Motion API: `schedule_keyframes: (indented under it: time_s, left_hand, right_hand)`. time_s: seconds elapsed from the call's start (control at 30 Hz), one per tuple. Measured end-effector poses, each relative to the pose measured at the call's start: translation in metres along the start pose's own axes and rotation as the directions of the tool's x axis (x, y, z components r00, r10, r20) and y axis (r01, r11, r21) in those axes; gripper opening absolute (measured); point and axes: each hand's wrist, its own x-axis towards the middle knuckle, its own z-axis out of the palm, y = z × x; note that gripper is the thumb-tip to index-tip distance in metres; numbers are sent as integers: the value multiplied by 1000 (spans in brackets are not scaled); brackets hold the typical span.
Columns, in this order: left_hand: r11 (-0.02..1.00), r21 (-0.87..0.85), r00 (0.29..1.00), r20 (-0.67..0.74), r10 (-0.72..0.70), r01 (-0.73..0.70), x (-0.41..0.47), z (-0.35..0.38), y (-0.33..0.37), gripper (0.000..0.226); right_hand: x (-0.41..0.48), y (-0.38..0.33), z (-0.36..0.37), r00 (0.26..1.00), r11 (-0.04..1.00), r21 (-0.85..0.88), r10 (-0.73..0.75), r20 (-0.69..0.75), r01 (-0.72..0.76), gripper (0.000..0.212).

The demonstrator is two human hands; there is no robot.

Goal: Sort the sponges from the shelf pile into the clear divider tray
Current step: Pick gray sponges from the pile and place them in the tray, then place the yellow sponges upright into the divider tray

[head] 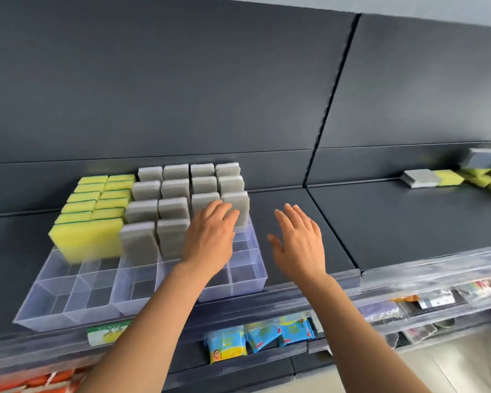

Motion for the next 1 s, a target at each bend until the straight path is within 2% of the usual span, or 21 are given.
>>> schedule_keyframes:
  time_s: [0.2, 0.37, 0.67, 1.0]
  left_hand:
    - [998, -14, 996, 61, 70, -69, 22, 27, 84, 48]
    - [995, -45, 993, 72, 90, -87, 43, 50, 164, 48]
    - [982, -133, 981, 122, 153, -136, 94, 95, 291, 41]
    - [945, -224, 958, 106, 268, -239, 188, 156, 385, 34]
  right_hand:
    - [-24, 90, -32, 987, 996, -43, 87, 133, -82, 56]
    - [-44, 170, -57, 971, 986, -77, 156, 182, -144, 57]
    - [-66, 301, -93, 958, 963, -105, 261, 115, -250, 54]
    - [-43, 423, -100, 918, 916, -136, 389, 75, -377, 54]
